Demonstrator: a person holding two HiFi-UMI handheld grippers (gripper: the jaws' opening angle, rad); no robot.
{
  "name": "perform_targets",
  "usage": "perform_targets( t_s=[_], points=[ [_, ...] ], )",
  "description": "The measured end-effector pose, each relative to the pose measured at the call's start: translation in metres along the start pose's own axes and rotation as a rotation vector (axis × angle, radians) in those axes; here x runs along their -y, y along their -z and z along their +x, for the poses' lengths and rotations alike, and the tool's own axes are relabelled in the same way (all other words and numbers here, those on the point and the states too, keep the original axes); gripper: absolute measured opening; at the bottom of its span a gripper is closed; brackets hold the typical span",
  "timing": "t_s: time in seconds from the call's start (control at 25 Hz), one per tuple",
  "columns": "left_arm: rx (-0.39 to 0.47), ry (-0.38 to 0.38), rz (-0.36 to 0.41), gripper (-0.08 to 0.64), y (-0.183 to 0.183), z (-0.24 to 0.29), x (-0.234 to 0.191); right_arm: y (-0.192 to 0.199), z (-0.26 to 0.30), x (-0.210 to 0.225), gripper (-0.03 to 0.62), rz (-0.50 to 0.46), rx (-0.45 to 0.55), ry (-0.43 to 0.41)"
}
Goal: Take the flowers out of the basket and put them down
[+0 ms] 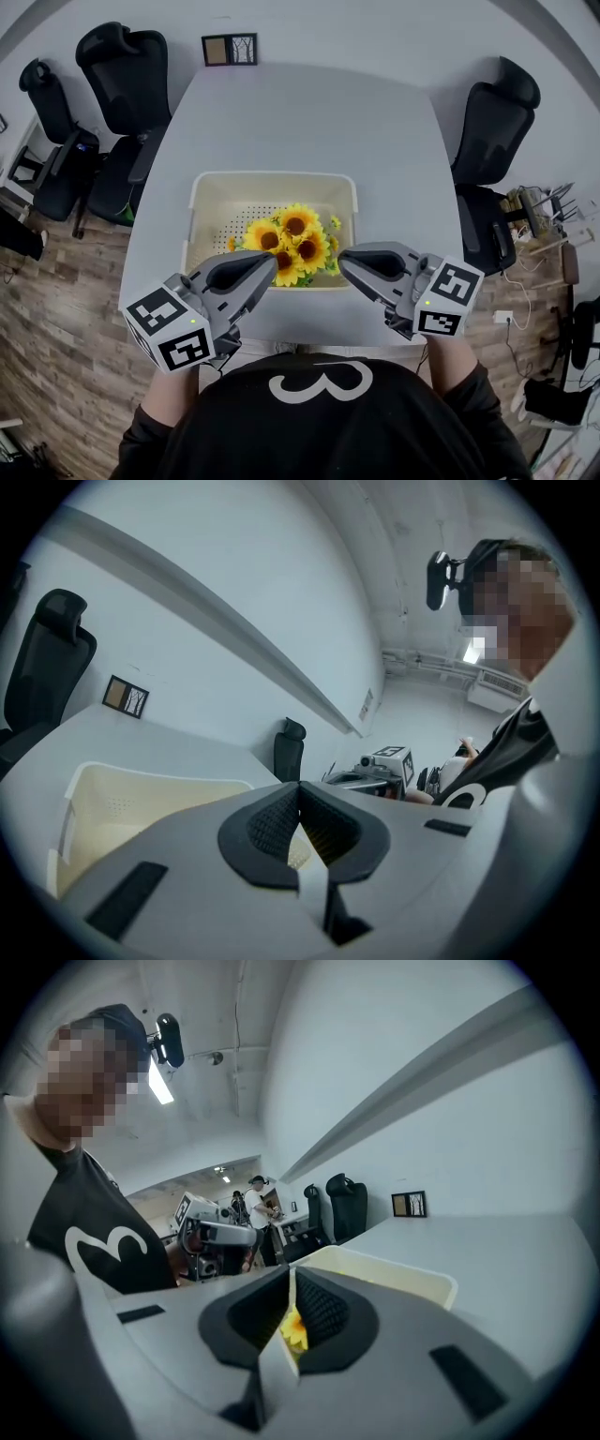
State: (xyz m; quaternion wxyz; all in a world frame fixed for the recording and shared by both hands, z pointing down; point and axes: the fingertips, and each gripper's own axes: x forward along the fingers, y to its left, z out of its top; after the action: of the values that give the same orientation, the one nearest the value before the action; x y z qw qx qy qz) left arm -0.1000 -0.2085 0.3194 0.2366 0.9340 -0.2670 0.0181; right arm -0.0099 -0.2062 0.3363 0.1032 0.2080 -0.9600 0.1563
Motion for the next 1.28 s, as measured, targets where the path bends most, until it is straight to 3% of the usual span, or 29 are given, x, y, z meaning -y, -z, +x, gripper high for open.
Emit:
perform_targets(
  t_s=[0.12,0.24,0.52,0.64,0.8,0.92,1.28],
  points=[
    [-0.015,-0.002,-0.017,0.012,-0.002,0.001,-0.019,0.007,0.014,0.015,0.025,-0.039,-0.062,-0.003],
    [-0.029,-0.007,-0.03,0.012,-0.003,0.002,-0.034,0.018,0.025,0.02,0.135,-0.105,-0.123,-0.037],
    [-0.041,0.004,-0.039,0.012,-0.004,0.009,-0.053,0.056,0.041,0.033,0.315,-0.306,-0.331,-0.073],
    [-0.036,0.011,-0.043,0.012,-0.009,0.01,-0.057,0.069,0.053,0.038,0.395,-0.349,-0.411,-0.068],
    [-0.022,0.01,-0.046,0.012,-0.014,0.006,-0.064,0.098,0.065,0.048,0.408,-0.368,-0.564,-0.068],
    [-0.005,0.001,-0.067,0.011,-0.016,0.003,-0.071,0.112,0.072,0.058,0.411,-0.434,-0.675,-0.055],
    [0.006,-0.005,-0.093,0.012,-0.014,-0.004,-0.078,0.125,0.088,0.068,0.411,-0.524,-0.8,-0.045]
  ],
)
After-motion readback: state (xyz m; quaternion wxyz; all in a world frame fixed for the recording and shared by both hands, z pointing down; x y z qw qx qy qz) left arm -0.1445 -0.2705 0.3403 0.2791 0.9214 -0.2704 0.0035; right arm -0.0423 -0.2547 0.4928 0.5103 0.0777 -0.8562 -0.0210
